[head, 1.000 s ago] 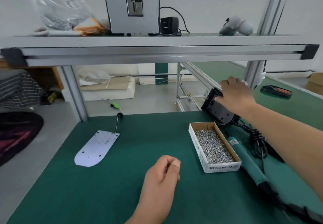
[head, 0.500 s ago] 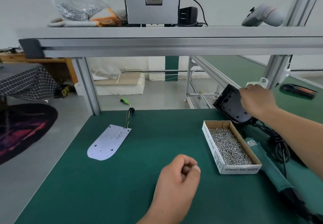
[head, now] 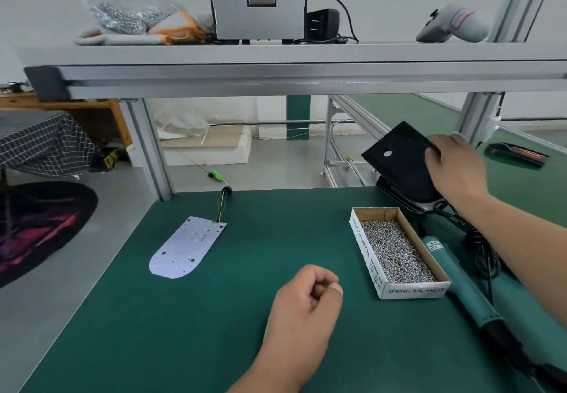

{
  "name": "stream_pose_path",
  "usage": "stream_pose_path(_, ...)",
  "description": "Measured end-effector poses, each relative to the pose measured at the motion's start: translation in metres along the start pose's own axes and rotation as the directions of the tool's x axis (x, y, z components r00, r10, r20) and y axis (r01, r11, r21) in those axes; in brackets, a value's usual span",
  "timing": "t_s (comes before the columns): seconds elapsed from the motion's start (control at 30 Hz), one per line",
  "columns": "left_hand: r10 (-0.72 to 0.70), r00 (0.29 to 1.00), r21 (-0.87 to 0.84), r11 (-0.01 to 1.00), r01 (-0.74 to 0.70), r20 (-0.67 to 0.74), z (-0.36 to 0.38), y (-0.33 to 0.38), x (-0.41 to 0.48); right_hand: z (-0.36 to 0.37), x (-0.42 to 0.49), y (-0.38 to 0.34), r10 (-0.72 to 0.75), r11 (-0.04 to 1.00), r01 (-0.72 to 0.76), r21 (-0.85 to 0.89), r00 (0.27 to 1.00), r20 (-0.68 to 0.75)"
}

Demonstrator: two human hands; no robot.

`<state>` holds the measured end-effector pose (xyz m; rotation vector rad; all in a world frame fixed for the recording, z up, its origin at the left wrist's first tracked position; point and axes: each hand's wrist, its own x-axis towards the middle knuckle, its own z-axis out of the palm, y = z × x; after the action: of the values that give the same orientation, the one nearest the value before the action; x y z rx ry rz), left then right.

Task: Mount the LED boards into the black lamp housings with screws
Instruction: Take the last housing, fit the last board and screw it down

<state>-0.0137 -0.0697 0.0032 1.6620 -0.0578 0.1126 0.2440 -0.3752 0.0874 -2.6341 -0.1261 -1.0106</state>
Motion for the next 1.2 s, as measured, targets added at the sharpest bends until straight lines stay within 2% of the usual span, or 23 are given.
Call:
stream_pose_path(0.17,-0.003,1.000,-0.039,0.999,0.002,-0.023,-0.001,0.005,-0.001,-0.033,-0.019,-0.030,0.128,0.965,-0.128,0.227,0.992,0.015)
stream_pose_path(0.23,-0.011,0.999,-0.066,0.998,0.008,-0.049,-0.002,0.007,0.000,-0.053,-0.041,-0.054,0.161,0.937,-0.182,0.300,0.983,0.091)
stream_pose_path(0.33,-0.028,0.989,-0.141,0.990,0.008,-0.144,-0.003,0.010,0.000,-0.083,-0.097,-0.094,0.080,0.931,-0.170,0.323,0.959,0.272)
stream_pose_path(0.47,-0.020,0.957,-0.221,0.974,-0.046,-0.288,-0.006,0.012,0.002,-0.095,-0.179,-0.126,-0.088,0.928,-0.140,0.346,0.819,0.567)
stream_pose_path(0.53,0.014,0.941,-0.154,0.986,-0.069,-0.337,-0.014,0.011,0.004,-0.090,-0.210,-0.132,-0.129,0.937,-0.119,0.328,0.755,0.642)
stream_pose_path(0.63,-0.004,0.939,0.050,0.999,0.022,-0.344,-0.031,0.004,0.012,-0.084,-0.234,-0.138,-0.120,0.948,-0.119,0.296,0.727,0.676)
stream_pose_path(0.73,-0.031,0.972,0.213,0.974,0.082,-0.233,-0.039,-0.002,0.017,-0.092,-0.233,-0.141,-0.142,0.988,0.056,0.141,0.662,0.736)
stream_pose_path(0.8,-0.016,0.984,0.292,0.954,0.069,-0.180,-0.040,-0.002,0.017,-0.101,-0.217,-0.143,-0.147,0.987,0.145,0.066,0.671,0.727)
stream_pose_path(0.87,0.005,0.980,0.248,0.968,0.046,-0.201,-0.039,0.000,0.016,-0.098,-0.187,-0.153,-0.162,0.987,0.125,0.103,0.736,0.657)
stream_pose_path(0.93,0.008,0.953,0.145,0.989,0.038,-0.304,-0.036,0.004,0.015,-0.078,-0.151,-0.179,-0.194,0.962,0.036,0.270,0.785,0.588)
stream_pose_path(0.97,0.000,0.928,0.092,0.995,0.037,-0.372,-0.036,0.004,0.015,-0.061,-0.134,-0.197,-0.222,0.939,0.014,0.343,0.786,0.576)
stream_pose_path(1.07,-0.026,0.839,-0.044,0.999,0.002,-0.543,-0.039,0.004,0.017,0.007,-0.086,-0.263,-0.387,0.904,0.169,0.392,0.713,0.585)
stream_pose_path(1.2,-0.093,0.764,-0.188,0.981,-0.038,-0.639,-0.044,0.000,0.023,0.094,-0.057,-0.341,-0.493,0.869,0.277,0.410,0.565,0.662)
